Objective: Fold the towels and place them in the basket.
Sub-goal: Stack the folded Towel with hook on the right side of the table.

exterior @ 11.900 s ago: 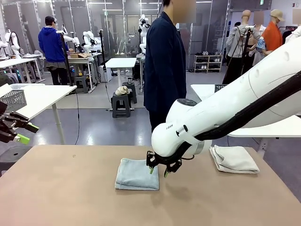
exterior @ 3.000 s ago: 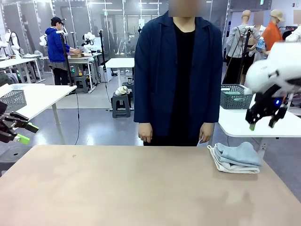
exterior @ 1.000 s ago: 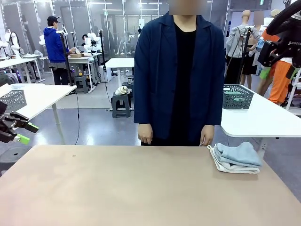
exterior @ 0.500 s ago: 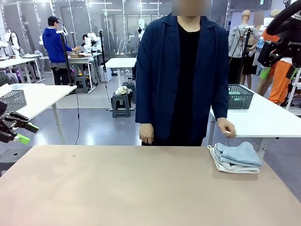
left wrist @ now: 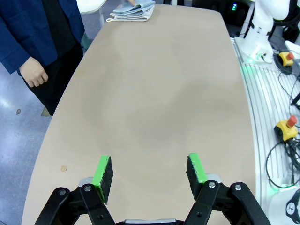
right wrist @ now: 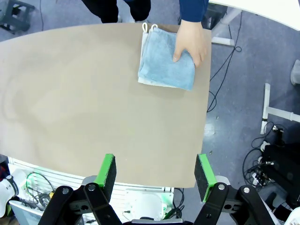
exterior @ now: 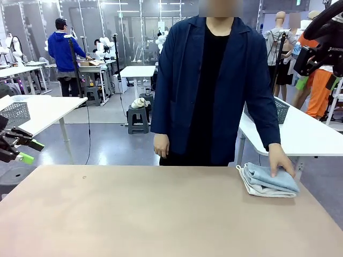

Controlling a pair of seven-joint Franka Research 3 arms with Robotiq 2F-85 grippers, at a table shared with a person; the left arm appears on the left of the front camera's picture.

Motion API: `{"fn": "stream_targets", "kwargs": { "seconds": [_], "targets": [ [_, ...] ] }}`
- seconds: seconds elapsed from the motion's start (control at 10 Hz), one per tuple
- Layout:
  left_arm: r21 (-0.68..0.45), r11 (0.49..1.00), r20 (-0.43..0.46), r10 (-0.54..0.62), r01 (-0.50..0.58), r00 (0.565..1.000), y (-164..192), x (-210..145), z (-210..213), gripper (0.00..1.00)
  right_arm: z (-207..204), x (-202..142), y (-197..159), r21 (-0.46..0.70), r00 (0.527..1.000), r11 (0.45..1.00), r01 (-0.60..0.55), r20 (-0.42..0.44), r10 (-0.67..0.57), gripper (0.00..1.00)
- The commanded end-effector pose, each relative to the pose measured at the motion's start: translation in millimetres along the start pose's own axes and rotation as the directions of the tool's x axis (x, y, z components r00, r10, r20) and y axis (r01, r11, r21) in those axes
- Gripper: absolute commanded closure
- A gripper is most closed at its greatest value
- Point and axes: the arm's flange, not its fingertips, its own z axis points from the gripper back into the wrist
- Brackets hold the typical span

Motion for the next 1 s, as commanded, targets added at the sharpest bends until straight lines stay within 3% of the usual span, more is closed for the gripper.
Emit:
{"fn": "stream_targets", "kwargs": {
  "seconds": [0.0, 0.9],
  "targets": [
    [-0.003, 1.0, 0.011, -0.008, 0.008, 1.0, -1.8, 0.2, 1.0, 0.19, 0.5, 1.1, -0.4, -0.002, 1.0, 1.0, -0.009, 0.008, 0.009, 0.16],
    [-0.003, 1.0, 0.011, -0.008, 0.008, 1.0, -1.8, 0.2, 1.0, 0.19, 0.5, 1.1, -0.4, -0.002, 1.0, 1.0, -0.009, 0.008, 0.009, 0.16]
  ]
}}
